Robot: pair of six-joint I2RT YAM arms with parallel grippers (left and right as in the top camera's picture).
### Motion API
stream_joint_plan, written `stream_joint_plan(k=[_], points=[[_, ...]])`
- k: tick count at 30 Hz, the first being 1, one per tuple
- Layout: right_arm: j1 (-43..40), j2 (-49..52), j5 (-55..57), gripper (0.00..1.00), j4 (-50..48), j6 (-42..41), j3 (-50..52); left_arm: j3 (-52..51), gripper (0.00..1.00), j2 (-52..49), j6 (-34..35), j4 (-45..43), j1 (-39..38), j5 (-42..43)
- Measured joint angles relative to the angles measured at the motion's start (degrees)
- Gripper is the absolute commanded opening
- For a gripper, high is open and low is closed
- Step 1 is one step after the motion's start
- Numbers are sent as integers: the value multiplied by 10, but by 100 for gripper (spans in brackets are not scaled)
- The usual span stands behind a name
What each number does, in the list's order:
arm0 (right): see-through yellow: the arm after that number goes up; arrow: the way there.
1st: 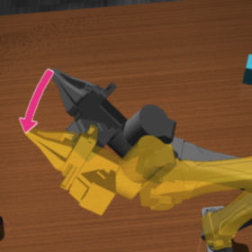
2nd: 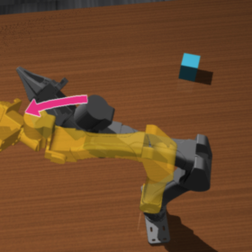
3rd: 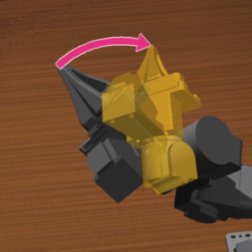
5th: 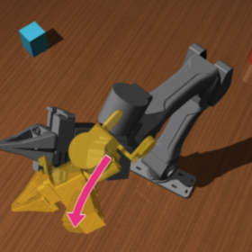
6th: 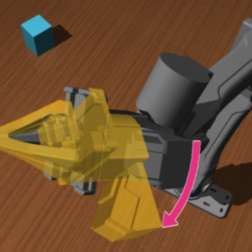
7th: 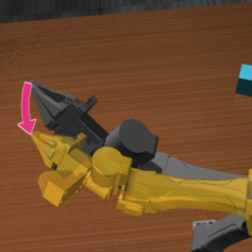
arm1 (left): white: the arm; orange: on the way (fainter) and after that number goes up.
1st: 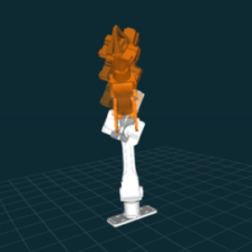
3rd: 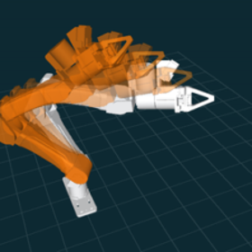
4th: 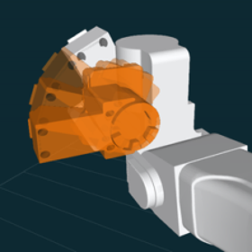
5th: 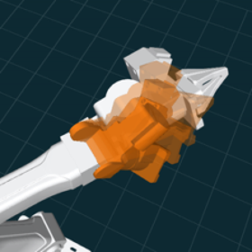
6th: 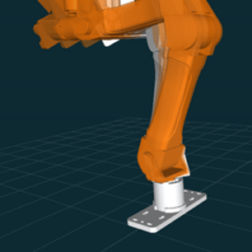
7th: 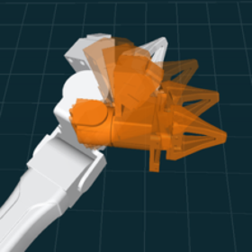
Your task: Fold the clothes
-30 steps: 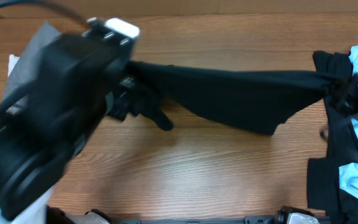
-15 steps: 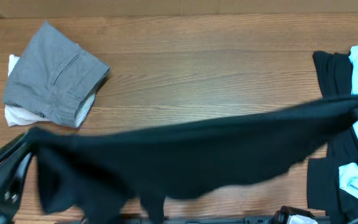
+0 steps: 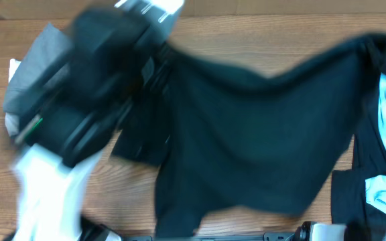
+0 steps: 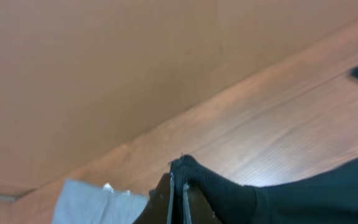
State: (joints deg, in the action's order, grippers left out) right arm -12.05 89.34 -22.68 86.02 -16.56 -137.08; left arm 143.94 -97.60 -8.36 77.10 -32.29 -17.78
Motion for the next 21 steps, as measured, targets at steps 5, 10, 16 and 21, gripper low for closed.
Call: stream_joint_plan(k=[5, 10, 16, 21], points=[[4, 160, -23, 4, -146, 9, 14, 6, 4, -160, -48, -83, 60, 18], [-26, 191, -48, 4, -161, 16, 19, 81, 4, -203, -93, -118, 71, 26], [-110, 133, -64, 4, -138, 20, -18, 183, 4, -104, -140, -157, 72, 33], [-99, 88, -78, 4, -64, 45, -37, 211, 9, -28, -145, -17, 71, 57]])
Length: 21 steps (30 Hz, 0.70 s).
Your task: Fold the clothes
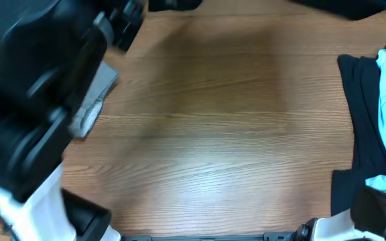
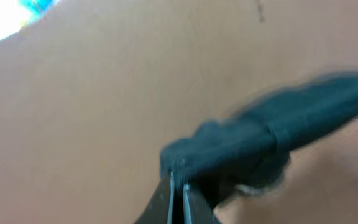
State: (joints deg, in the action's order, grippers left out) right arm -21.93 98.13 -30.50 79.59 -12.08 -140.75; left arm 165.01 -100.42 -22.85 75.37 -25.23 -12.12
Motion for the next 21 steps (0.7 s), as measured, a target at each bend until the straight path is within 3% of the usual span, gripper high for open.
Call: stream_joint_plan(k=[6, 11, 14, 21], points=[[26, 31, 30, 4, 70, 32, 44, -55, 7, -59, 24, 141, 2, 9], [40, 77, 63, 5, 61, 50, 188, -154, 17, -186, 61, 200, 5, 12], [41, 92, 101, 9, 67, 54, 272, -218, 25, -230, 82, 209, 12, 15], [41, 93, 155, 8, 75, 61, 379, -318, 25, -222, 100, 212, 20, 41]])
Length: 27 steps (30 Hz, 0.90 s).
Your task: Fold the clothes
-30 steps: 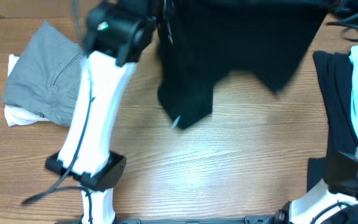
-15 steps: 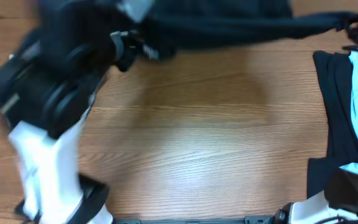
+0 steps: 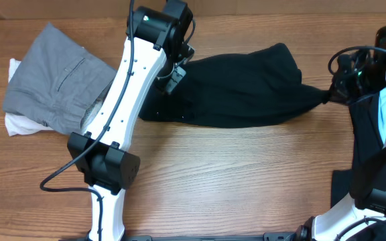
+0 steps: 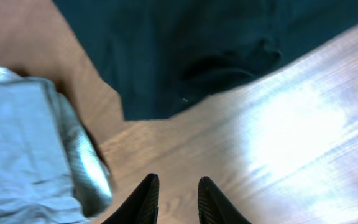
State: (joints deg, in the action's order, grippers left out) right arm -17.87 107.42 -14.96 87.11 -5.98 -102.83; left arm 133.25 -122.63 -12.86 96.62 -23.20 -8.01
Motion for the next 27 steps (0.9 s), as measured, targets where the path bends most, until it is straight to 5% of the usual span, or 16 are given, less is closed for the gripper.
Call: stream_joint_plan(k=[1, 5, 7, 13, 21, 27], points=[[0, 0, 7, 12, 6, 0, 4, -14, 27, 5, 2, 0, 0, 6], [-1, 0, 30, 80, 25, -1, 10, -72, 38, 41, 11, 1, 0, 19], [-1, 0, 36, 98, 26, -1, 10, -94, 60, 66, 18, 0, 0, 23], [-1, 0, 33, 100, 18, -5, 10, -115, 88, 168, 35, 0, 0, 64], [-1, 0, -48, 100, 13, -10, 16, -131, 96, 246, 101, -27, 0, 104], [-1, -31, -63, 100, 22, -11, 21, -285, 92, 218, 179, -177, 18, 116]])
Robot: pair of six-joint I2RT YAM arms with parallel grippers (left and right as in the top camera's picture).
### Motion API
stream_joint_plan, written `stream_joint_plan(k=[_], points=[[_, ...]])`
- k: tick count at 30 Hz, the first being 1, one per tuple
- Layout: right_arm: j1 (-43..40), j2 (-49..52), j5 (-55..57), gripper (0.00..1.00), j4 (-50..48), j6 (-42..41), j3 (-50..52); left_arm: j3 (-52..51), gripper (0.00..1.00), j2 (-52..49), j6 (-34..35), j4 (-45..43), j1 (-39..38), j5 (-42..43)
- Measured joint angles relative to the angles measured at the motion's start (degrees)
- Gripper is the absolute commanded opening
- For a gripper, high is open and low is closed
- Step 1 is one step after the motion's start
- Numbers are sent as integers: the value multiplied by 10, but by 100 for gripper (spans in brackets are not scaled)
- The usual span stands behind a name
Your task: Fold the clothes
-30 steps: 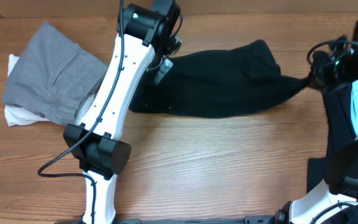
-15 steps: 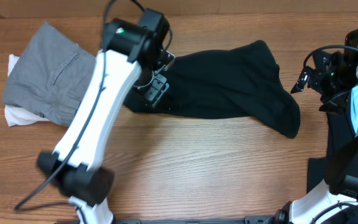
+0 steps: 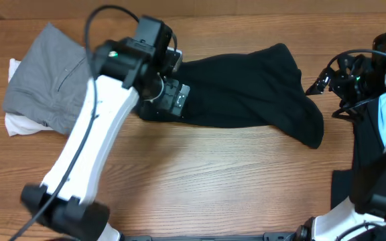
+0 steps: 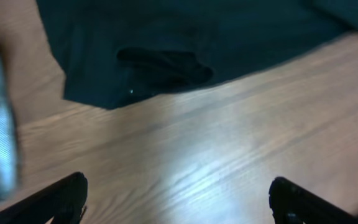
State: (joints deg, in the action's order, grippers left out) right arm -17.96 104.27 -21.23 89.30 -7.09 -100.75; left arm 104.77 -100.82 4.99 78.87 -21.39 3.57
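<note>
A black garment (image 3: 246, 90) lies spread along the far half of the table, its right end drooping toward the front (image 3: 310, 134). My left gripper (image 3: 173, 97) hovers over its left end. In the left wrist view this gripper (image 4: 179, 205) stands wide open with nothing between its fingers (image 4: 61, 199), above bare wood just in front of the garment's edge (image 4: 166, 62). My right gripper (image 3: 319, 80) hangs just beyond the garment's right end, apart from the cloth, and looks open.
Folded grey trousers (image 3: 52, 73) rest on a white piece (image 3: 15, 124) at the far left; their edge shows blurred in the left wrist view. A black shirt with a light-blue print (image 3: 380, 134) lies along the right edge.
The right gripper has let go of the garment's right end, which now lies slack on the table. The left gripper's fingers have spread from a narrow gap to wide open.
First both grippers held the black garment spread above the table, the left one shut on a corner. Then the garment was up and away from the table's middle. Then it lay along the far side, left gripper off it, right still holding. Now both are off it.
</note>
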Motion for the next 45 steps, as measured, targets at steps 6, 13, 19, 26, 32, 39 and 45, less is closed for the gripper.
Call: stream_joint_plan(k=[6, 13, 19, 26, 32, 39, 45], points=[[9, -102, -4, 100, 20, -4, 0, -80, 89, -68, 57, -134, 45, 20], [72, -196, -3, 100, 21, -15, 35, -81, 83, -118, 93, -207, 71, 31], [97, -202, 5, 100, 5, -19, 73, -81, 53, -183, 116, -301, 82, 116], [99, -202, 14, 100, -2, -19, 79, -81, 4, -203, 136, -274, 89, 184], [99, -202, 28, 100, -38, -27, 80, -78, 4, -185, 128, -188, 116, 190], [99, -196, 41, 100, -89, -46, 92, -47, 11, -60, 95, -73, 154, 188], [97, -183, 74, 100, -186, -85, 175, -38, 13, -5, 82, 56, 142, 149]])
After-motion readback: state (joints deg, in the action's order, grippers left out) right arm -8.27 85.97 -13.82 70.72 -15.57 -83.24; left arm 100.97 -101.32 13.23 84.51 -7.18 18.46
